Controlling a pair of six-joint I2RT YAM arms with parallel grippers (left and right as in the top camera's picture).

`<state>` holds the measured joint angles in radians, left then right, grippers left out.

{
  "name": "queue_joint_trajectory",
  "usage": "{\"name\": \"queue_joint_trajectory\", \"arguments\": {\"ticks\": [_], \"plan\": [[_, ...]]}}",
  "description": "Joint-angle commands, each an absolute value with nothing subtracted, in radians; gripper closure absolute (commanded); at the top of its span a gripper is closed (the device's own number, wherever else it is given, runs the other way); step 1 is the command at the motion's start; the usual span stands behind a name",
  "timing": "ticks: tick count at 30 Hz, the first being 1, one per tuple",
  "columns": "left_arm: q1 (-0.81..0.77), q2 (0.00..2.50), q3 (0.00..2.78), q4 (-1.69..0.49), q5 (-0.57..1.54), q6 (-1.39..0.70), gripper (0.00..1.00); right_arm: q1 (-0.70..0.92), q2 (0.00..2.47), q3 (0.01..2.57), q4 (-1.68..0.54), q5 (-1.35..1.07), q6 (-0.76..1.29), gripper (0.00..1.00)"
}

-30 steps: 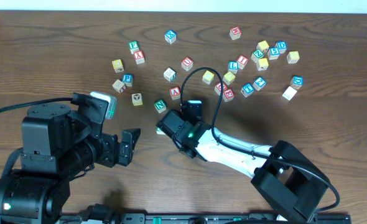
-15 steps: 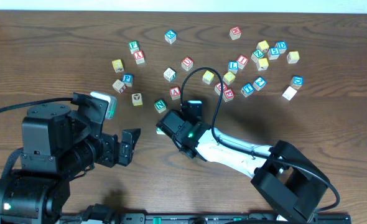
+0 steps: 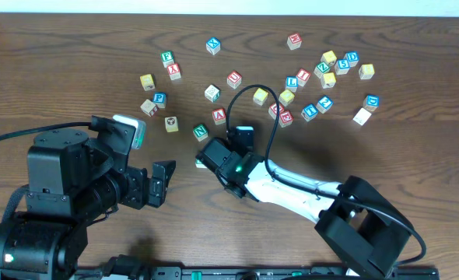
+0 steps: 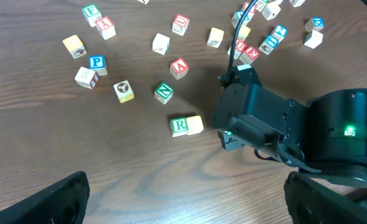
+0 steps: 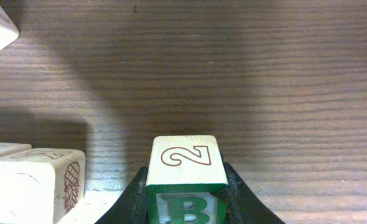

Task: Spell out ROBOT

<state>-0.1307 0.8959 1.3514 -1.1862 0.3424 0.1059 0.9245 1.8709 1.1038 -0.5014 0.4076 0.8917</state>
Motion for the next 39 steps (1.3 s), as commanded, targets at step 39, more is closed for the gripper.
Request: {"name": "queue_joint_trajectory", "arguments": {"ticks": [39], "plan": [[-0.125, 0.894, 1.354, -1.189, 0.355, 0.112, 0.02, 0.903, 1.865, 1.101, -0.515, 0.428, 0.965, 0.79]]}}
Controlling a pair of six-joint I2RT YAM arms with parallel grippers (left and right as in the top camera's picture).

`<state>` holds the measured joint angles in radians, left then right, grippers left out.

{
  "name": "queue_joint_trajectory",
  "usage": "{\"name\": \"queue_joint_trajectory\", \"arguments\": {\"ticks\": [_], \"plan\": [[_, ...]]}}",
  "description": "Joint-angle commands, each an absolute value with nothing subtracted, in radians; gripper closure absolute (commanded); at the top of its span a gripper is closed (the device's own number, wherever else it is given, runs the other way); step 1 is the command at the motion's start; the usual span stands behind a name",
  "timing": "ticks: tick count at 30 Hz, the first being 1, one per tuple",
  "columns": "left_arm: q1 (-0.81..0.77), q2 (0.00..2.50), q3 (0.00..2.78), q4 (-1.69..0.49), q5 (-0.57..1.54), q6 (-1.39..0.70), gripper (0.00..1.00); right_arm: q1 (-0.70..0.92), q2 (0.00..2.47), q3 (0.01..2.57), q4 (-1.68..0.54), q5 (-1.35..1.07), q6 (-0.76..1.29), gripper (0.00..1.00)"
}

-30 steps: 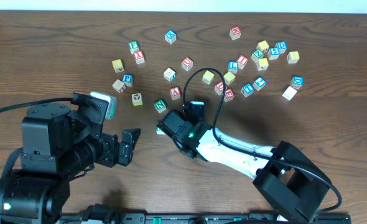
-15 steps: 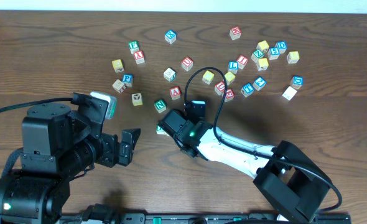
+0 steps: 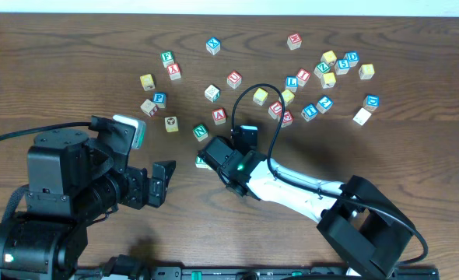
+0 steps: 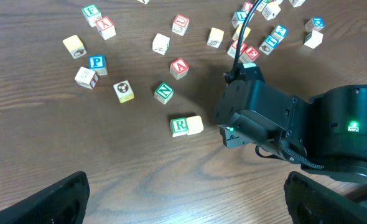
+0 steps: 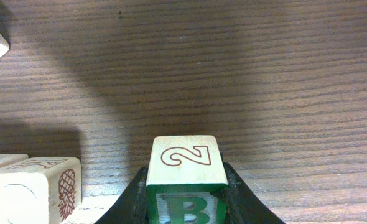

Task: Spell out ROBOT

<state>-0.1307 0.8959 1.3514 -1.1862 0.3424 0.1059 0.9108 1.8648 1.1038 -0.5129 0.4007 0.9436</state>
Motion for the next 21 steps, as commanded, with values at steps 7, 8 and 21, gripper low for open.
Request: {"name": "queue_joint_trajectory", "arguments": {"ticks": [7, 8, 21], "plan": [[-0.125, 0.894, 1.354, -1.188, 0.355, 0.112, 0.02, 0.895, 1.879, 1.101, -0.514, 0.428, 0.973, 0.8], [-0.125, 0.894, 1.354, -1.189, 0.355, 0.112, 0.02, 0.895, 1.882, 1.101, -0.513, 0.428, 0.973, 0.79], [-0.125, 0.894, 1.354, -1.188, 0.355, 0.112, 0.02, 0.878, 1.915, 1.101, -0.512, 0.427, 0.992, 0.79]]}}
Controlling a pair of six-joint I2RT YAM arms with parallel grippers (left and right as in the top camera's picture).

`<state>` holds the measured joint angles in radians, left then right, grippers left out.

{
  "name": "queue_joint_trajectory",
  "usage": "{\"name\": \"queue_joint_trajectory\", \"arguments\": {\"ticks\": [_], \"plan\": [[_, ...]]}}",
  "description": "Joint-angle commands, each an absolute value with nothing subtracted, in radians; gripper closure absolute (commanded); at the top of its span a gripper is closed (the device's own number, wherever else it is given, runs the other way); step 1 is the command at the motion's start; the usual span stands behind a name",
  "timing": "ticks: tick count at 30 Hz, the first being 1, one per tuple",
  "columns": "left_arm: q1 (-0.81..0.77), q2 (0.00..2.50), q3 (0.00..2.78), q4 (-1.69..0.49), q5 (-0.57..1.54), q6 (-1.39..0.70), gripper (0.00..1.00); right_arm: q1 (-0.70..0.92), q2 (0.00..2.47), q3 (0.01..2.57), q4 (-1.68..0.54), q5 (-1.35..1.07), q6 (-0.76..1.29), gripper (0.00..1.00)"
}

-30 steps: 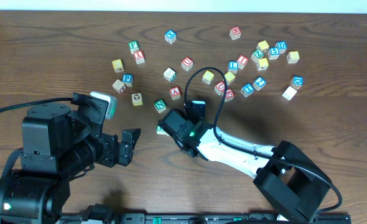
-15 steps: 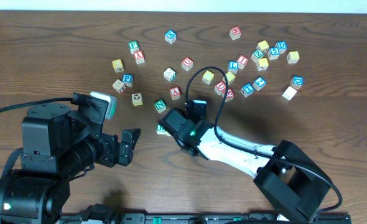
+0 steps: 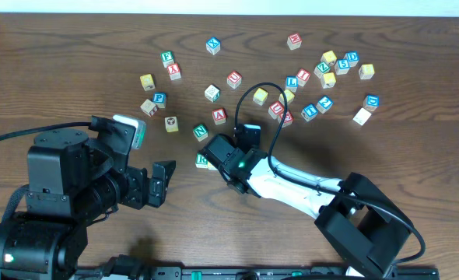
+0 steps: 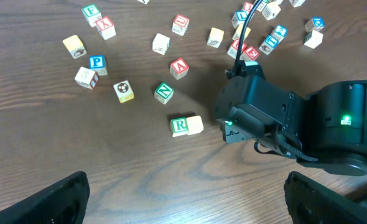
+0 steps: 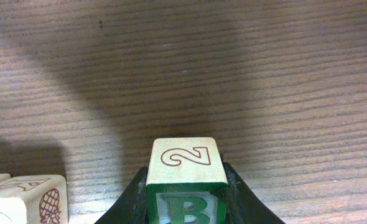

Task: Spell out ROBOT

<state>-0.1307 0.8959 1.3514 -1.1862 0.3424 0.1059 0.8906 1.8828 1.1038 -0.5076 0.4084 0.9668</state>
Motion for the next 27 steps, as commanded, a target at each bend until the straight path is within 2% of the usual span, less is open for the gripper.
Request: {"name": "queue_joint_trajectory", "arguments": {"ticks": [1, 10, 17, 21, 27], "plan": [[-0.125, 0.894, 1.354, -1.189, 0.355, 0.112, 0.02, 0.876, 1.916, 1.101, -0.512, 0.426, 0.993, 0.79], [-0.125, 0.894, 1.354, -1.189, 0.355, 0.112, 0.02, 0.876, 1.916, 1.101, -0.511, 0.428, 0.995, 0.77], [-0.125, 0.894, 1.354, -1.189, 0.355, 0.112, 0.02, 0.874, 1.936, 1.101, -0.495, 0.428, 0.995, 0.59], [-0.125, 0.894, 1.354, -1.189, 0.355, 0.112, 0.02, 0.871, 1.942, 1.101, -0.493, 0.423, 0.995, 0.58], [-0.125, 0.894, 1.354, -1.189, 0.355, 0.112, 0.02, 0.871, 1.942, 1.101, -0.49, 0.419, 0.995, 0.5]]}}
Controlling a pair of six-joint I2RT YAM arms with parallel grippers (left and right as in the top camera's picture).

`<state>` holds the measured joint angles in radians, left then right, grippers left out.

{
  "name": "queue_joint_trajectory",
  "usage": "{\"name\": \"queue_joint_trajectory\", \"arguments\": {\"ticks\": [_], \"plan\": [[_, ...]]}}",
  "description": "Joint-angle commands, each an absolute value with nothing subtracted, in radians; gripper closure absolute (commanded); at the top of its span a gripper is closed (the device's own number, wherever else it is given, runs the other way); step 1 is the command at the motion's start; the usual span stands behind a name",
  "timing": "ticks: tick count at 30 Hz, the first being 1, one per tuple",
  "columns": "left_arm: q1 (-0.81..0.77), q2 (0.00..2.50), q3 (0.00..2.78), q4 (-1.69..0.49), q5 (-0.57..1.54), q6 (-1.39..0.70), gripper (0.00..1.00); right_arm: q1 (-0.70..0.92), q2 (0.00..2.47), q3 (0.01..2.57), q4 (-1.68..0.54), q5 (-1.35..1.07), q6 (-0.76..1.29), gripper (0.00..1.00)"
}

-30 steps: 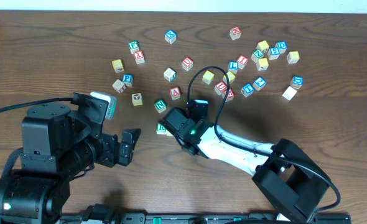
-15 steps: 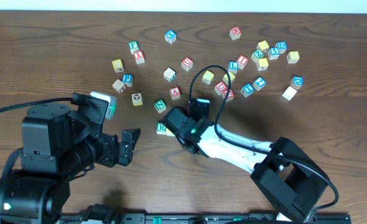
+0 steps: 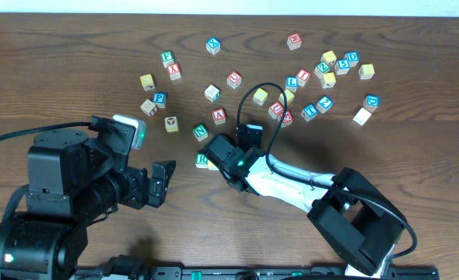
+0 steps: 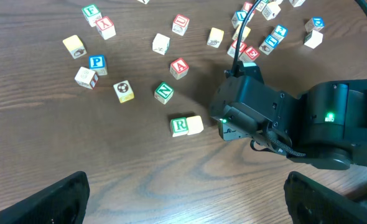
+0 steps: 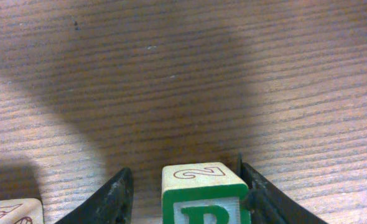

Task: Spell out ROBOT

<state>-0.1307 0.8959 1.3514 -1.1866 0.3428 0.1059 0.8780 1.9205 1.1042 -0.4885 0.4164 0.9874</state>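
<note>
A green-edged B block [image 5: 203,193], with a "2" on its far face, stands on the wood between the fingers of my right gripper [image 5: 188,198]. The jaws are open, with a clear gap on the left side. The green R block [image 4: 180,126] lies mid-table with a pale block [image 4: 195,125] touching its right side; that pale block's letter is unreadable. The right wrist [image 4: 246,112] sits just right of this pair and hides the B block from above. My left gripper [image 4: 183,205] hangs open above bare wood, well short of the R block.
Loose letter blocks lie beyond the pair: green N [image 4: 163,93], red A [image 4: 179,68], blue P [image 4: 97,63], and a cluster at the far right [image 3: 327,82]. The right arm's black cable [image 3: 253,101] loops over the blocks. A pineapple-faced block's corner [image 5: 12,211] shows at the right wrist view's lower left.
My right gripper has opened off the B block, which now stands free on the table between the fingers. The pineapple block sits further left and lower in the right wrist view. The left arm is unchanged.
My right gripper was shut on the B block just right of the pale block beside R. Over the following moments it still gripped the block, with the neighbouring pale block further left in its view each time. Now the jaws are open and the B block rests on the table.
</note>
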Motion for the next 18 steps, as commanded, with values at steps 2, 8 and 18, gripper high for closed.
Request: {"name": "queue_joint_trajectory", "arguments": {"ticks": [2, 8, 18], "plan": [[-0.125, 0.894, 1.354, -1.189, 0.355, 0.112, 0.02, 0.871, 1.942, 1.101, -0.49, 0.418, 0.994, 0.48], [-0.125, 0.894, 1.354, -1.188, 0.355, 0.112, 0.02, 0.871, 1.941, 1.102, -0.49, 0.416, 0.994, 0.42], [-0.125, 0.894, 1.354, -1.188, 0.355, 0.112, 0.02, 0.871, 1.941, 1.102, -0.49, 0.413, 0.994, 0.35]]}}
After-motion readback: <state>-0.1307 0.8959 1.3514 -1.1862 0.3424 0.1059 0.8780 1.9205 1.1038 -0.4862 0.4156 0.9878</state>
